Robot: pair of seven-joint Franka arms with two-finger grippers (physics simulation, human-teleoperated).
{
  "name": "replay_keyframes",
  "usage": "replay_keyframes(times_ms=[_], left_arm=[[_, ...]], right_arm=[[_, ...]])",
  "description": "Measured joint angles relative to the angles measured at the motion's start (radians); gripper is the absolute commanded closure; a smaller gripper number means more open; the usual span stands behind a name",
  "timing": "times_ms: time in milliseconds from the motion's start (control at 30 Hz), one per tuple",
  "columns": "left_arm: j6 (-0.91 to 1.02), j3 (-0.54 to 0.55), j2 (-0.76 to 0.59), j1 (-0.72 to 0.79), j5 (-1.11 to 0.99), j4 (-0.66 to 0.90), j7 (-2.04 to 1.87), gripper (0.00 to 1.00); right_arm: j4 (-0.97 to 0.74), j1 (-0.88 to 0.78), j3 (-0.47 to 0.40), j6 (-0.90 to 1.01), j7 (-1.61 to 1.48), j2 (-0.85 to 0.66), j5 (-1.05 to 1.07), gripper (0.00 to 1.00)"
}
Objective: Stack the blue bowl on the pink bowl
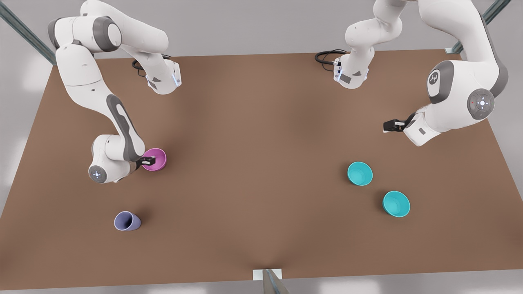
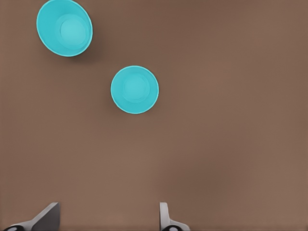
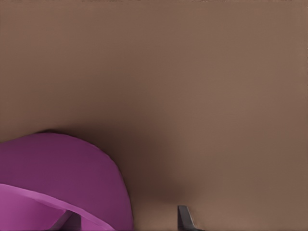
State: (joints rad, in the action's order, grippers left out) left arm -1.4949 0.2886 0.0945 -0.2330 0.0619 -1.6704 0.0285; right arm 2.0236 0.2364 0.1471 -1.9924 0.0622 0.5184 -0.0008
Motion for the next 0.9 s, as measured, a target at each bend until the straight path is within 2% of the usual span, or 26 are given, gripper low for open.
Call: replay_keyframes(times_ms=[33, 267, 333, 400, 467, 533, 667, 733, 867, 900], left_arm=[[0.001, 0.000, 0.000, 0.000, 0.000, 0.000, 0.000, 0.00], [0.003, 0.000, -0.001, 0.000, 0.000, 0.001, 0.000, 0.00], [0.004, 0.000, -0.002, 0.000, 0.000, 0.002, 0.000, 0.00], [0.006, 0.000, -0.003, 0.000, 0.000, 0.002, 0.000, 0.00], [0.007, 0.000, -0.003, 0.000, 0.000, 0.003, 0.001, 0.00], [0.010, 0.000, -0.004, 0.000, 0.000, 0.003, 0.001, 0.00], [0.018, 0.000, -0.002, 0.000, 0.000, 0.009, 0.001, 0.00], [0.020, 0.000, -0.002, 0.000, 0.000, 0.009, 0.001, 0.00], [0.026, 0.000, 0.000, 0.000, 0.001, 0.009, 0.001, 0.00], [0.027, 0.000, 0.000, 0.000, 0.001, 0.009, 0.001, 0.00]], right_arm=[[-0.002, 0.001, 0.001, -0.002, -0.001, 0.000, 0.002, 0.79], [-0.068, 0.002, 0.032, 0.026, -0.012, -0.002, 0.022, 0.79], [-0.102, -0.001, 0.077, 0.045, -0.013, -0.005, 0.044, 0.79], [-0.133, -0.022, 0.163, 0.058, 0.000, -0.003, 0.072, 0.79], [-0.209, -0.112, 0.199, 0.066, 0.026, 0.025, 0.120, 0.79], [-0.372, -0.240, 0.208, 0.072, 0.067, 0.117, 0.165, 0.79], [-0.800, -0.472, 0.211, 0.072, 0.186, 0.394, 0.220, 0.79], [-0.895, -0.559, 0.211, 0.039, 0.248, 0.479, 0.232, 0.79], [-0.954, -0.643, 0.207, -0.043, 0.355, 0.584, 0.239, 0.79], [-0.960, -0.650, 0.207, -0.060, 0.379, 0.598, 0.240, 0.67]])
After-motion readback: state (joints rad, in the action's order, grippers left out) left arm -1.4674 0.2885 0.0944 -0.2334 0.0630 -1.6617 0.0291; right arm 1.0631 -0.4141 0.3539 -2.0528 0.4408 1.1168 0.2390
